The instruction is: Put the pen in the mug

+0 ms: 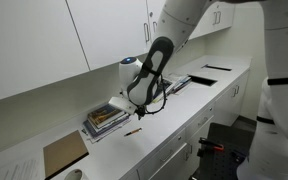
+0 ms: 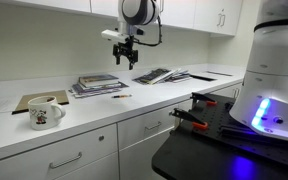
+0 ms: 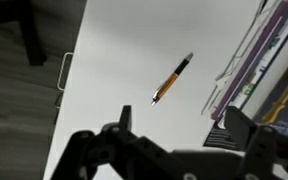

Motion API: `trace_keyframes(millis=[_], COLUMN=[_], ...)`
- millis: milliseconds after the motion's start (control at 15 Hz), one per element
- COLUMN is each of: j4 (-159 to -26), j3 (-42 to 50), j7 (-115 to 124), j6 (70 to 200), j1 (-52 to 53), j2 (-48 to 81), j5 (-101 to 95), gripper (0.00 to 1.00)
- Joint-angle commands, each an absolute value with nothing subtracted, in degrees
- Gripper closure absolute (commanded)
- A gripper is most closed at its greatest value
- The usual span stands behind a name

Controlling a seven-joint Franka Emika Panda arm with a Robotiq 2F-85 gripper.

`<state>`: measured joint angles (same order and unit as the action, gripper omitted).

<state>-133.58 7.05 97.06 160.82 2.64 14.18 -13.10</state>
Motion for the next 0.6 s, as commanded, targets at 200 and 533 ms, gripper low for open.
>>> trace_keyframes(millis=[200,533], j4=[-113.26,-101.2], j3=[12.31,13.01], j7=[108.89,113.73], j6=[151.2,139.37], j1=[7.99,6.28], j2=[32.66,41.36], j5=[-3.55,3.88], gripper=[0.0,0.0])
